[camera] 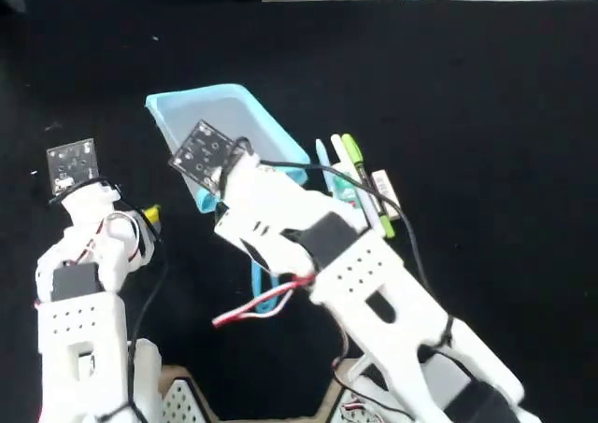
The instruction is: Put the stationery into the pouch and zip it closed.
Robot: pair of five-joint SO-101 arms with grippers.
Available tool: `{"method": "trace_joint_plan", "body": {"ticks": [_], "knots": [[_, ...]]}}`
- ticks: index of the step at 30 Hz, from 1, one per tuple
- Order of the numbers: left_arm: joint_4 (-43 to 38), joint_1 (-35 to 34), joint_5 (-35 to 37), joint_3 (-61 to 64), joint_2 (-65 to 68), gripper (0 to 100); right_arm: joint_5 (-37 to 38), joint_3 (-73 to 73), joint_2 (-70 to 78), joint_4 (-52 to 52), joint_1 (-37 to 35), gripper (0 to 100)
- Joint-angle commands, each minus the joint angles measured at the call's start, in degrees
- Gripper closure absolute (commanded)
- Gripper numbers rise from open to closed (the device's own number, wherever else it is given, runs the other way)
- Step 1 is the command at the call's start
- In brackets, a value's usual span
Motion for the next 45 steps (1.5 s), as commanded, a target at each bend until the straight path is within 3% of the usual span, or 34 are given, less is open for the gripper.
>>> {"method": "trace_joint_plan", "body": {"ticks": [1,17,25,45], "knots": [[0.26,3.65,0.00,3.47,-12.04,76,-3.16,5.58,-5.41,-10.46,-0.53,98.8],[8.53,5.05,0.18,7.60,-38.33,76,-3.96,14.29,-6.02,-24.53,-0.70,98.8],[10.11,16.66,-3.34,8.13,-40.26,76,-3.96,14.46,-5.93,-24.44,-0.79,98.8],[-0.44,17.98,-4.22,11.65,-39.91,76,-3.87,15.43,-5.93,-24.26,-1.41,98.8]]}}
